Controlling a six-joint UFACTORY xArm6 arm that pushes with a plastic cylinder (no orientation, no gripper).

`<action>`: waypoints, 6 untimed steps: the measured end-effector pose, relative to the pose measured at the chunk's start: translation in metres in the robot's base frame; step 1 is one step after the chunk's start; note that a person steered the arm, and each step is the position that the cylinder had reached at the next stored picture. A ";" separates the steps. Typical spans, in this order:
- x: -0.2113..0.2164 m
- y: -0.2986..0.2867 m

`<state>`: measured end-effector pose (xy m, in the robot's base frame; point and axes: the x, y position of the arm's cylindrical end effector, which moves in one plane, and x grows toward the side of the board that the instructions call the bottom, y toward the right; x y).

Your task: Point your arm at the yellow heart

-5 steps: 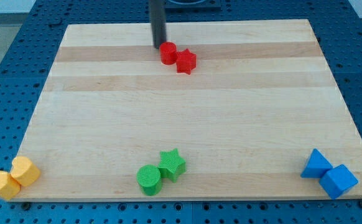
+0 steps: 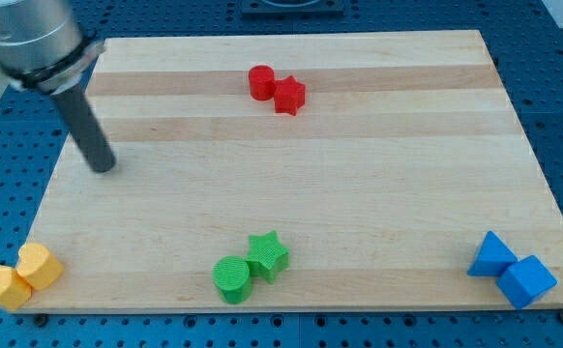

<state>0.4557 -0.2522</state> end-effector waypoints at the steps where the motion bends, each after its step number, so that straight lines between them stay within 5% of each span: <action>1: 0.013 -0.026; 6: 0.055 -0.053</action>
<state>0.5111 -0.3049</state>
